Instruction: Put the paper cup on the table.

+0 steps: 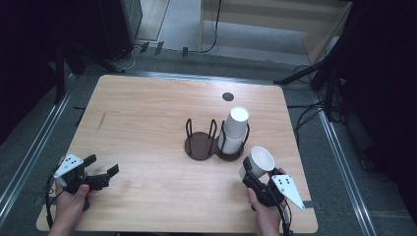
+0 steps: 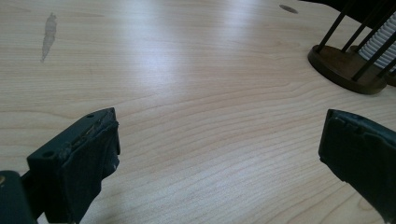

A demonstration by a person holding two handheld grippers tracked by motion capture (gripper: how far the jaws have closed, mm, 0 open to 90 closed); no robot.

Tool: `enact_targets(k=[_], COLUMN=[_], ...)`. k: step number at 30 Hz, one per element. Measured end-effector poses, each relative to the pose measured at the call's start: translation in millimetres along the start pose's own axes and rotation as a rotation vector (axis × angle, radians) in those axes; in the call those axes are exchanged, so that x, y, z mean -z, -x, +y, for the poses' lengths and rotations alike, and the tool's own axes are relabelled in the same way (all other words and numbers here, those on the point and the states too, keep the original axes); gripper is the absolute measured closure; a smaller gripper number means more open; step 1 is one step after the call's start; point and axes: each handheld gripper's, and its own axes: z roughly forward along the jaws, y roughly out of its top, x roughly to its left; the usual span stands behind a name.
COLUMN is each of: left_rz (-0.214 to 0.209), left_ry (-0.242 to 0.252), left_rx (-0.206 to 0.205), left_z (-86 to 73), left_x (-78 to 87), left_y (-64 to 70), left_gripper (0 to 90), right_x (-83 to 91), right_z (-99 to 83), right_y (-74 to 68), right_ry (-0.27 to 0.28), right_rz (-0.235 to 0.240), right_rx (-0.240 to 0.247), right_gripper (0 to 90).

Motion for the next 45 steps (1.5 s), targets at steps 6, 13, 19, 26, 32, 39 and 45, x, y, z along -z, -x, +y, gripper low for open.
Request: enact_targets(k=[6,13,19,26,32,39,45], left_rz=[0.012,0.016,0.020,0.023,0.024,0.035,0.028], left_ry=[-0.004,-0.006,-0.005,-0.010,-0.012,-0.020,-0.018], left_rx=[-0.019,-0.018,-0.013,-0.015,-0.013,-0.028,-0.016], left_z=[-0.2,-0.5,-0.6,-0.4,-0.3,-0.1,-0.2], left_x=[-0.5,-0.7,-0.6,-1.0,-0.9,-1.6,-1.3], left_y=[2.7,3.9,3.6,3.6,3.3,5.0,3.9], left_gripper=[0.0,0.0,0.0,0.0,0.0,0.0,0.0], right_x=[1.9,-2.7,-15.9,-39.0,-65.2,-89.6,-101.6], right_z=[4.5,6.0,6.2,7.0,3.7,-3.6,-8.8], right_y=[20.5,30.5,35.1,39.8,47.5,56.1,62.9], right_ry=[0.017,0.007,0.019,0.005,-0.036,-0.039,-0.050], right_rz=[-0.082,-0.140,-0.207,-0.246,-0.273,-0.291,-0.332], right_rx=[0.013,0.042,0.100,0.145,0.156,0.145,0.153], right_gripper=[26.2,26.2,26.3,26.2,26.2,26.1,26.0])
